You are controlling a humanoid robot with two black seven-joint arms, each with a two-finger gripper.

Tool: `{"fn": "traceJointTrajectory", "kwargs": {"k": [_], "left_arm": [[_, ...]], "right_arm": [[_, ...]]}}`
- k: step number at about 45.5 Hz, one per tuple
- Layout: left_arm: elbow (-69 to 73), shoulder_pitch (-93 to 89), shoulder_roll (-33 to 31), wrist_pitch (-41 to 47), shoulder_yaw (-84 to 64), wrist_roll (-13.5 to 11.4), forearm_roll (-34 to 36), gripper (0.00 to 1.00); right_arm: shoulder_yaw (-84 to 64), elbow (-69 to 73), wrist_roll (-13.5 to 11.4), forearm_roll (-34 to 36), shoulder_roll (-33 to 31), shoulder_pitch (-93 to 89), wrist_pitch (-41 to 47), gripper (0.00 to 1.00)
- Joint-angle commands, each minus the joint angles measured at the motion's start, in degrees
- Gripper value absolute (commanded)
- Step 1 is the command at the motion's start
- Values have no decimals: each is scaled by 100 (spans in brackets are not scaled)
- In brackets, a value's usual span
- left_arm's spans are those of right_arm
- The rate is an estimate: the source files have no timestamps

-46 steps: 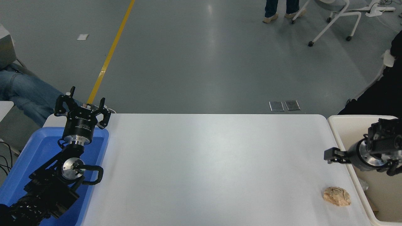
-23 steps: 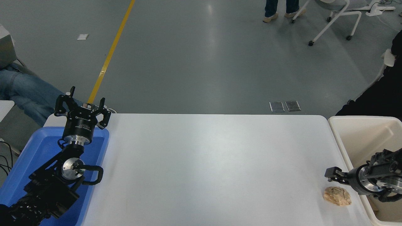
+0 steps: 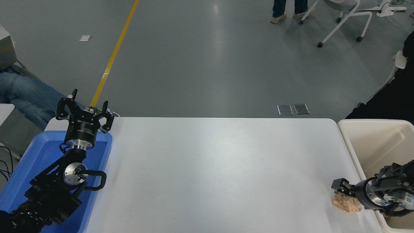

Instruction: Pick up paper ball place in dustbin

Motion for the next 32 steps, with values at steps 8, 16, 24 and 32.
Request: {"fn": "traceJointTrajectory", "kwargs": {"k": [8,16,24,32], "left_arm": [[0,0,0,0,2,0,0,99],[0,0,0,0,2,0,0,99],[0,0,0,0,-7,0,0,99],[0,0,0,0,2,0,0,99]], "right_arm": [[-357,27,16,-99,-1,-41,-310,0],[-375,123,16,-72,-203,249,-310,0],[-542,457,51,-90,-273,837,-301,0],[-805,1379,60,-291,-405,2128,-249,0]]}}
